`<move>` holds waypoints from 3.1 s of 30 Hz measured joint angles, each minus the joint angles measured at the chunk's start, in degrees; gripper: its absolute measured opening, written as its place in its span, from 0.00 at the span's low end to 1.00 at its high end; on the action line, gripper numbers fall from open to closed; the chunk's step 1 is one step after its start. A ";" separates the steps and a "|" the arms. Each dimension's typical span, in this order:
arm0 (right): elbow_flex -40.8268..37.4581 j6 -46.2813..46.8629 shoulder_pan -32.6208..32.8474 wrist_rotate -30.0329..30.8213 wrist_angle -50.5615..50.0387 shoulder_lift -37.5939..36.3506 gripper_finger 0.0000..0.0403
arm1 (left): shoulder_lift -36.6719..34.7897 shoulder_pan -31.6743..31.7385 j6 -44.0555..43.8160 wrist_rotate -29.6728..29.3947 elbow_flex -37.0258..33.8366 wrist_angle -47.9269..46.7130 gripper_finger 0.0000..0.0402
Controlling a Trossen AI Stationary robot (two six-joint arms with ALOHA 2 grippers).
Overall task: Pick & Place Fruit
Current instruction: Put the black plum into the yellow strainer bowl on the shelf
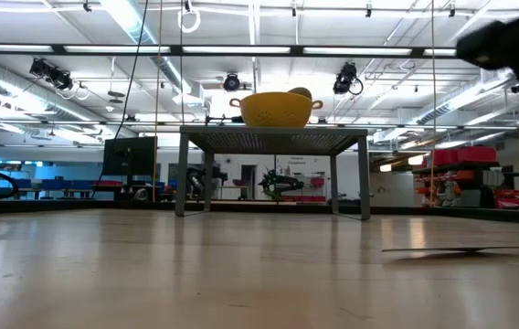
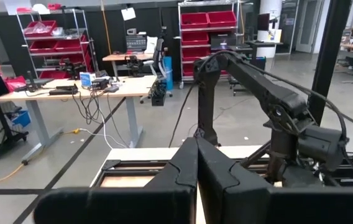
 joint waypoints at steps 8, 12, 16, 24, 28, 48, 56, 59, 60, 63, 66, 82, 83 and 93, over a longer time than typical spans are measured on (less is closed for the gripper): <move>1.05 -1.53 -5.05 6.57 -1.04 -5.90 0.65 | 0.00 0.00 -0.55 0.00 0.00 -0.09 0.01; 1.05 -1.44 -7.38 6.59 -1.00 -8.31 0.65 | 0.01 0.00 -0.68 0.01 0.00 -0.13 0.01; 1.05 -1.36 -8.89 6.55 -0.79 -10.03 0.65 | 0.00 0.00 -0.62 0.12 0.00 -0.14 0.01; 1.05 -2.94 -12.47 10.64 2.64 -13.82 0.65 | 0.00 -0.02 -2.50 -0.15 0.00 -0.15 0.01; 1.05 -5.60 -15.24 15.62 6.47 -16.39 0.65 | 0.01 -0.02 -0.37 0.29 0.00 -0.18 0.01; 1.05 -11.96 -23.78 20.03 24.12 -24.98 0.65 | 0.02 0.00 0.51 -0.28 0.00 -0.13 0.00; 1.05 -8.32 -28.37 20.01 24.55 -24.96 0.65 | 0.00 0.00 0.56 -0.27 0.00 -0.11 0.00; 1.05 -11.34 -31.74 20.06 24.57 -24.96 0.65 | 0.02 0.00 0.57 -0.26 0.00 -0.12 0.00; 1.05 -12.45 -33.18 20.34 24.56 -24.94 0.65 | 0.01 0.00 0.57 -0.26 0.00 -0.10 0.00; 1.05 -14.51 -37.61 20.51 24.57 -24.94 0.65 | 0.02 0.00 0.57 -0.26 0.00 -0.11 0.00; 1.05 -16.46 -41.64 19.72 24.58 -24.94 0.65 | 0.02 0.00 0.57 -0.26 0.00 -0.13 0.00; 1.02 -19.38 -51.15 9.78 28.22 -24.92 0.65 | 0.02 0.00 0.59 -0.24 0.00 -0.13 0.01; 1.02 -19.06 -51.15 8.88 28.57 -24.92 0.65 | 0.02 0.00 0.59 -0.24 0.00 -0.13 0.01; 0.98 -12.79 -50.96 -4.97 38.99 -22.61 0.65 | 0.02 0.00 0.92 -0.26 0.00 -0.07 0.01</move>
